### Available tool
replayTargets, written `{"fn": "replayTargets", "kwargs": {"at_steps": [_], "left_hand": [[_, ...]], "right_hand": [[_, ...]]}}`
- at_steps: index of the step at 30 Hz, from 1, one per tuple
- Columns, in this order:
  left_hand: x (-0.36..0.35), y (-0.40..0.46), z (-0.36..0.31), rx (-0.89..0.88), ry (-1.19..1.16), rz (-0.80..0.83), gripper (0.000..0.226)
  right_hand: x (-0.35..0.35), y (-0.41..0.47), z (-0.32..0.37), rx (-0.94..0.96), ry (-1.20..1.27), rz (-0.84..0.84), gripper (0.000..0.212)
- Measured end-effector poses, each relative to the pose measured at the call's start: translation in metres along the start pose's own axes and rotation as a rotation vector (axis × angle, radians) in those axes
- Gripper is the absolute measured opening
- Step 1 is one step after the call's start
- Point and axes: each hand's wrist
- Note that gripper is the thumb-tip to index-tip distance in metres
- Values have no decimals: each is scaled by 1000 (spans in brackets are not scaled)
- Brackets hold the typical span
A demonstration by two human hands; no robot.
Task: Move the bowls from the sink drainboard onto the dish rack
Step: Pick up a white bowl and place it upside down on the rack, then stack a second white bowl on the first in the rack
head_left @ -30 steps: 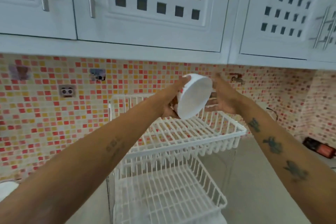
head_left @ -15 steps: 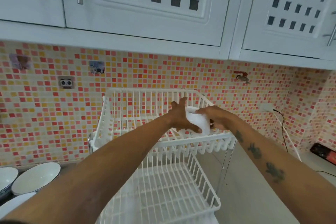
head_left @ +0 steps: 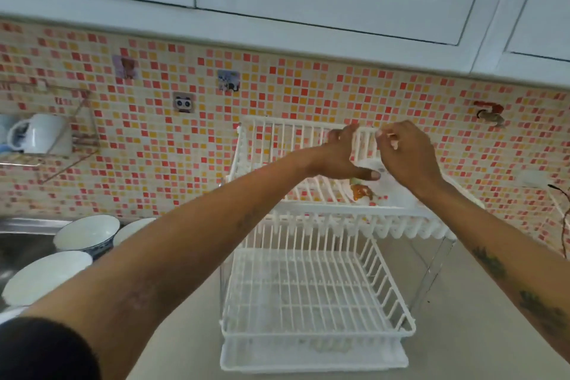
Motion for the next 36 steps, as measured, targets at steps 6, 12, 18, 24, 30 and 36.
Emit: {"fn": "replayTargets", "kwargs": {"at_steps": [6,12,18,24,30,36], "left_hand": [[88,-85,27,-159,-228,-381,67],[156,-214,96,-184,-302,-886,9],[202,-329,207,212,-416,-1104,33],[186,-414,319,567,-560,-1230,34],[143,-446,392,861,-695,-1241,60],[109,-461,439,965,-907,-1176,62]], "right_hand": [[-5,-10,146,234,470,-155,25],[-28,-66,319,588,807,-243,27],[-92,-140,430,678,907,-53,30],[-184,-200,480,543,869,692,38],[-282,-263,490,389,428,1356,39],[-300,-305,478,329,284,1452,38]]}}
Point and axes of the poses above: each hand's wrist, its own y-axis towards the middle knuckle, its own x-axis out of the back of the hand, z = x × y, and after that the axes turned 15 degrees about -y, right-handed
